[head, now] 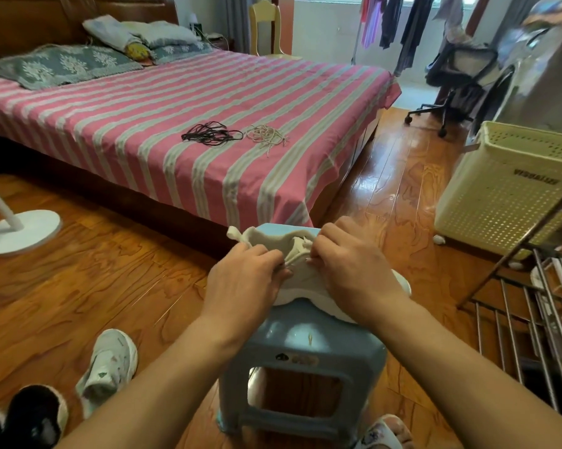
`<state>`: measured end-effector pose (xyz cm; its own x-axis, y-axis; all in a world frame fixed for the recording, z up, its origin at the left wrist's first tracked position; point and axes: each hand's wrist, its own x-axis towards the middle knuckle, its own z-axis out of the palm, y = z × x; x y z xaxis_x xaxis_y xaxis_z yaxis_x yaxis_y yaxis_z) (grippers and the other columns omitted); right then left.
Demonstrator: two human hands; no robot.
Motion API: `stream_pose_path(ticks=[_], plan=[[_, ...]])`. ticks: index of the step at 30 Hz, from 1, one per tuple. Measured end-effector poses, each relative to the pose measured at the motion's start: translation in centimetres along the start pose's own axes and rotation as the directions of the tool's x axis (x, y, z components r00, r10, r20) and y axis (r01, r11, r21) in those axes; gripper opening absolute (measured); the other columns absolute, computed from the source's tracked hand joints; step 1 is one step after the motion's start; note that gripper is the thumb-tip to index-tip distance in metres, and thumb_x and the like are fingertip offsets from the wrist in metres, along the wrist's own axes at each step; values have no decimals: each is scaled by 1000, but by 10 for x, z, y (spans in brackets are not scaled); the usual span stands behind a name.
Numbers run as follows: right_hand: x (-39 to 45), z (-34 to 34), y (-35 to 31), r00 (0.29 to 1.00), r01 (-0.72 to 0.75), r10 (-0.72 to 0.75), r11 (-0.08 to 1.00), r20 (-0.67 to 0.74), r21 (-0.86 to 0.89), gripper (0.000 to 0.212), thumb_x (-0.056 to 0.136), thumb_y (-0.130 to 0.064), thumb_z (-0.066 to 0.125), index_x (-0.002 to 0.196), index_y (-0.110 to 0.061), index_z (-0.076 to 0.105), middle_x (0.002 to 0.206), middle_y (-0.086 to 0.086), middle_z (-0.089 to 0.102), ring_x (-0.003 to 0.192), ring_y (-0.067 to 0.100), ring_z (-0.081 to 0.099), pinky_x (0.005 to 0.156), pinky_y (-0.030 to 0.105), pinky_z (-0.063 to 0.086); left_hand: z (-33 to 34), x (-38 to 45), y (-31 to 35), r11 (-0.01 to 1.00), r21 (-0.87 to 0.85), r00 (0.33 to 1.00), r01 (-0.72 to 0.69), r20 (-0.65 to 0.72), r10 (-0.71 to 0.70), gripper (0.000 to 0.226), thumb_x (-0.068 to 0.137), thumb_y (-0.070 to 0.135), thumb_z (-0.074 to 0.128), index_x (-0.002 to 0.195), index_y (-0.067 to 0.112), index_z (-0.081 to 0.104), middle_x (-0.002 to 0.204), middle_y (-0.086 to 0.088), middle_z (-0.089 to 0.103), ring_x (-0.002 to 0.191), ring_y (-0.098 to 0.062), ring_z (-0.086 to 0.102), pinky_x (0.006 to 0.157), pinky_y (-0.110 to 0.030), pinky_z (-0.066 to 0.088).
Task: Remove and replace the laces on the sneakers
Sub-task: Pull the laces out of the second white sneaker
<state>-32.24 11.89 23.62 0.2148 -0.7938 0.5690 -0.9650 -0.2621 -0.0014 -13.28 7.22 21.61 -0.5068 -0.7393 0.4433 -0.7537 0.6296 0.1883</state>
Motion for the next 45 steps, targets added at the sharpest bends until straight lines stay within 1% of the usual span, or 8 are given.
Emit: stream_pose_path(ticks=[10, 15, 23, 30, 36, 40, 43, 45], plan=[[-25, -19, 51, 981, -167, 149, 976, 128, 141, 12, 94, -26, 57, 93, -15, 62, 105, 0, 58, 103, 20, 45, 83, 44, 50, -2, -3, -9, 989, -125, 997, 79, 34, -75, 22, 98, 45, 60, 90, 25, 62, 86, 6, 54, 72, -26, 59, 59, -43, 52], [-14, -14, 11, 989, -76, 58, 988, 139, 132, 42, 88, -54, 59, 106, -18, 67, 110, -1, 59, 105, 20, 49, 89, 34, 45, -2, -14, -4, 986, -153, 997, 70, 48, -63, 20, 97, 42, 62, 89, 24, 60, 83, 7, 53, 71, -22, 58, 58, -42, 52], [-15, -1, -18, 984, 65, -68, 998, -166, -23, 19, 91, -8, 68, 74, -8, 60, 74, 8, 56, 74, 26, 46, 64, 40, 40, -4, -14, -4, 986, -146, 996, 80, 49, -73, 19, 96, 43, 62, 89, 26, 60, 82, 8, 55, 69, -22, 58, 56, -40, 52], [-42, -27, 57, 759, -631, 647, 700, 77, 334, 13, 91, -15, 70, 85, -26, 66, 93, -1, 55, 97, 28, 57, 79, 31, 36, -6, -10, -9, 980, -164, 993, 109, 63, -100, 21, 97, 40, 62, 88, 22, 60, 83, 5, 56, 75, -24, 59, 63, -42, 51], [-15, -9, -11, 992, -123, 120, 991, 44, 54, 33, 90, -46, 63, 103, -16, 67, 99, 0, 62, 95, 23, 50, 82, 37, 44, -4, -11, -6, 983, -151, 993, 108, 53, -101, 19, 97, 40, 62, 88, 23, 60, 83, 5, 56, 75, -24, 60, 63, -43, 52], [-11, 7, -26, 995, -34, 33, 999, -94, -16, 21, 92, -16, 67, 75, -10, 56, 72, 7, 57, 74, 27, 47, 62, 42, 42, -2, -11, -5, 988, -126, 995, 93, 48, -88, 18, 97, 41, 62, 90, 24, 60, 83, 6, 57, 76, -23, 60, 64, -44, 53], [-17, -3, -7, 986, -158, 162, 984, -49, 78, 15, 86, -12, 68, 73, -10, 62, 72, 4, 57, 74, 21, 43, 64, 33, 31, -3, -12, -8, 986, -134, 993, 103, 67, -94, 19, 98, 41, 62, 89, 24, 60, 82, 6, 56, 75, -23, 60, 63, -44, 53], [-28, -20, 35, 861, -486, 502, 860, -86, 158, 17, 87, -11, 68, 70, -11, 66, 71, 4, 61, 70, 18, 46, 61, 31, 27, -5, -10, -18, 980, -139, 988, 144, 68, -136, 19, 98, 38, 63, 87, 22, 60, 80, 6, 55, 76, -24, 59, 64, -42, 52]])
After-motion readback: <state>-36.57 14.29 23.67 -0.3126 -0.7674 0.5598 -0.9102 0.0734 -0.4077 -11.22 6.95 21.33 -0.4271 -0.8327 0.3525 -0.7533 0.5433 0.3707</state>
